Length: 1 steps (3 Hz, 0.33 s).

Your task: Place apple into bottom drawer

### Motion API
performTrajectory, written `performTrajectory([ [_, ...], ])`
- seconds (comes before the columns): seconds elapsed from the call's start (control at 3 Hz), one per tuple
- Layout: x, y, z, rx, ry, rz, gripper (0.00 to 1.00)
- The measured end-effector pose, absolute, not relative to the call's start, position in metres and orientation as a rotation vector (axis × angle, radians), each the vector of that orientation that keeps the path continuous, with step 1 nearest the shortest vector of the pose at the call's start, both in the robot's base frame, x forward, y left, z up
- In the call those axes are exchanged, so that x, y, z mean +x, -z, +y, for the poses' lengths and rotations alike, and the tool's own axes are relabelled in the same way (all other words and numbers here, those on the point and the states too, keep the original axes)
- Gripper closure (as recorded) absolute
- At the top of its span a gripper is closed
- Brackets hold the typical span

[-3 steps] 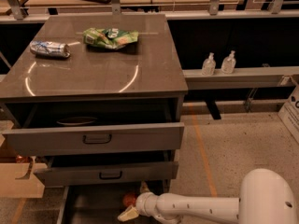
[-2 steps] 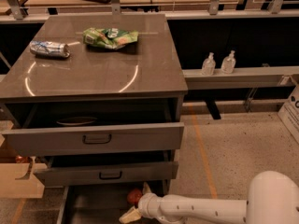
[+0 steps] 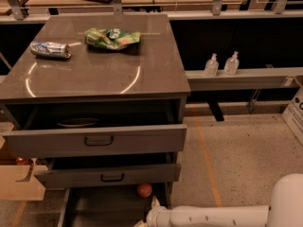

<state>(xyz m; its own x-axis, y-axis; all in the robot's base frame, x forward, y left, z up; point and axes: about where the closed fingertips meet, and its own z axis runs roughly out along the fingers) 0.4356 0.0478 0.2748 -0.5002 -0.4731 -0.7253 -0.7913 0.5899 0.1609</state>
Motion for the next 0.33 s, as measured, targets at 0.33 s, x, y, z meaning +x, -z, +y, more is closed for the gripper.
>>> performTrajectory([
  [0.33, 0.4244, -0.2766, 0.0492, -1.006, -0.658, 2.192, 0.00],
])
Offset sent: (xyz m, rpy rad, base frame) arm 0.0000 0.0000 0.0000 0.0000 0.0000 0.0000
